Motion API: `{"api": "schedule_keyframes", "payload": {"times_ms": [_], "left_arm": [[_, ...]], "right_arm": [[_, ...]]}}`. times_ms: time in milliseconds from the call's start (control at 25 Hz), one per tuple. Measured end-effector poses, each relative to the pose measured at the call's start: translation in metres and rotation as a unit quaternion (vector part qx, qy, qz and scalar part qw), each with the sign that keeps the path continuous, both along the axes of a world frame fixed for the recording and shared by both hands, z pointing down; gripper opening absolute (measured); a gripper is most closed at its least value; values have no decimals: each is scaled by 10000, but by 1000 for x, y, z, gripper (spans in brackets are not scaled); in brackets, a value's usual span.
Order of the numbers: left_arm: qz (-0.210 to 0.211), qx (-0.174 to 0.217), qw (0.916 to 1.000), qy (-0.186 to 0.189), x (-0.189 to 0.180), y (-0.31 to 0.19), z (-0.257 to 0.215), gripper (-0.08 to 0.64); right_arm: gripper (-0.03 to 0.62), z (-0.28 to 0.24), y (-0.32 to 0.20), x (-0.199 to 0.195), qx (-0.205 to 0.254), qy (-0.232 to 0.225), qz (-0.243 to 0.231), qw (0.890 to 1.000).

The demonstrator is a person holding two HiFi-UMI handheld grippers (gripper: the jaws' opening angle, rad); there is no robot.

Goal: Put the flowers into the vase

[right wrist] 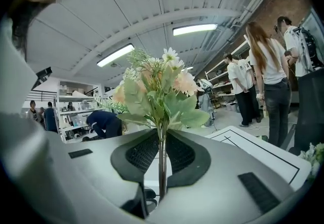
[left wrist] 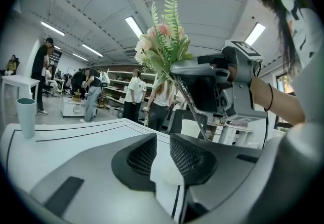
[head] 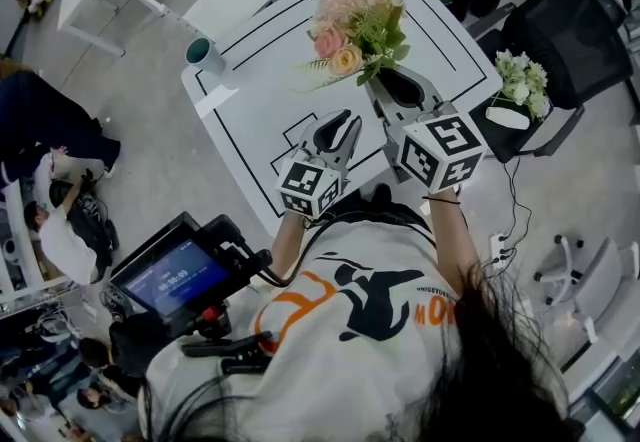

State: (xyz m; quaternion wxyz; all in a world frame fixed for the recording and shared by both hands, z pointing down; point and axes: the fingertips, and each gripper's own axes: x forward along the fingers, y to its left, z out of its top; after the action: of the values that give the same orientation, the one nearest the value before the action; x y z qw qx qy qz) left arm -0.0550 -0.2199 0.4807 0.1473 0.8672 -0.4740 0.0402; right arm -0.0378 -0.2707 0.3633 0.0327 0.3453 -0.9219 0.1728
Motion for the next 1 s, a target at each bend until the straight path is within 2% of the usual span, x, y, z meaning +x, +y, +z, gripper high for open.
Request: {"api": "schedule_keyframes", "payload": {"times_ms": [280, 480, 760, 1000], "left_arm": [[694, -54, 9976, -11, 46, -3, 1, 139], [1076, -120, 9940, -173, 75, -10, 13, 168], [1362, -120, 9902, -274, 93, -15, 7, 219], [1511, -108, 9877, -390, 106, -25, 8, 227]], "right_arm": [[52, -28, -6, 45, 153, -424, 290, 9986], [52, -33, -18, 77, 222, -620, 541, 9964], [52, -45, -23, 102, 235, -820, 794, 9932], [52, -36, -33, 113, 192, -877, 881, 9921]]}}
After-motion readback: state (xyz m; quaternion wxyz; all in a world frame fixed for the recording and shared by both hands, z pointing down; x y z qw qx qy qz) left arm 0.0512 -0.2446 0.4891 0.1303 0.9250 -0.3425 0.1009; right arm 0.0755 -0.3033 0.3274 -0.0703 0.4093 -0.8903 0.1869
